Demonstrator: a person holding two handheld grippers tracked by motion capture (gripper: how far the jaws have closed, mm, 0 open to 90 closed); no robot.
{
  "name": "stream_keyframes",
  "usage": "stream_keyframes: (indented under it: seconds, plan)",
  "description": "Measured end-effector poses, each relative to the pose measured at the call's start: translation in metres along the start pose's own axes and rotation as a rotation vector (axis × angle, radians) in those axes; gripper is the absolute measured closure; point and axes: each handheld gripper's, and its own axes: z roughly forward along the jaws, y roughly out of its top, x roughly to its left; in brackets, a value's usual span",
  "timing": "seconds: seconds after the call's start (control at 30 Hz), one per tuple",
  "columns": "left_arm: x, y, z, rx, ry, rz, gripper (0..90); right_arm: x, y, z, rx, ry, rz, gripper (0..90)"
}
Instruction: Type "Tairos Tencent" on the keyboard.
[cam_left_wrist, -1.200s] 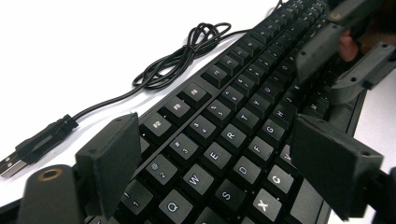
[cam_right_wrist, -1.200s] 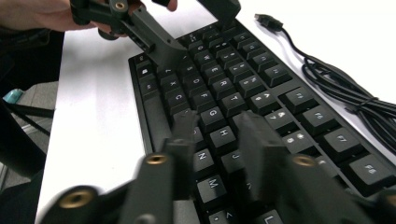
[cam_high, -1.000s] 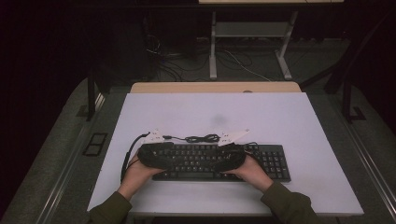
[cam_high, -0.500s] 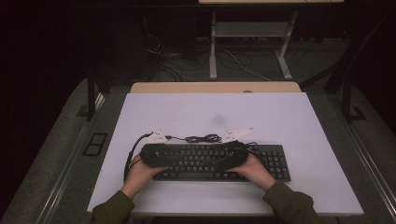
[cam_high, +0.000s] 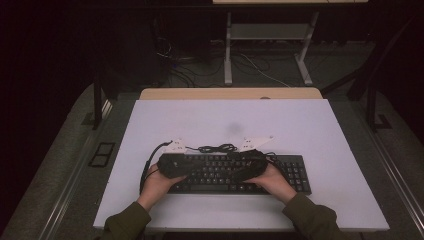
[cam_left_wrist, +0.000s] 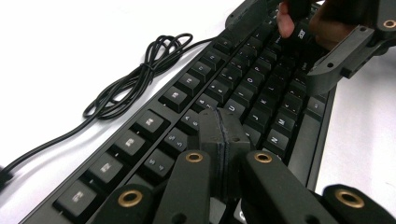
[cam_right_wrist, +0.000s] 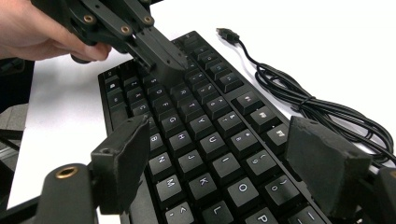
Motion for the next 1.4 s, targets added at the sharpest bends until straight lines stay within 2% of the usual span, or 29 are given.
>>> stream_keyframes:
  seconds: [0.33, 0.8, 0.87, 1.4]
  plan:
    - [0.001, 0.001, 0.012, 0.040, -0.008, 0.006, 89.5, 0.000, 0.001, 0.000, -0.004, -0.001, 0.005, 21.4]
    - [0.001, 0.000, 0.017, 0.065, -0.003, 0.005, 89.5, 0.000, 0.001, 0.000, -0.007, -0.003, 0.008, 21.3]
    - [0.001, 0.000, 0.019, 0.080, 0.007, 0.008, 89.5, 0.000, 0.001, 0.000, -0.007, -0.005, 0.007, 21.3]
    - [0.001, 0.001, 0.015, 0.070, 0.007, 0.005, 89.5, -0.001, 0.001, -0.002, -0.013, -0.007, 0.006, 21.3]
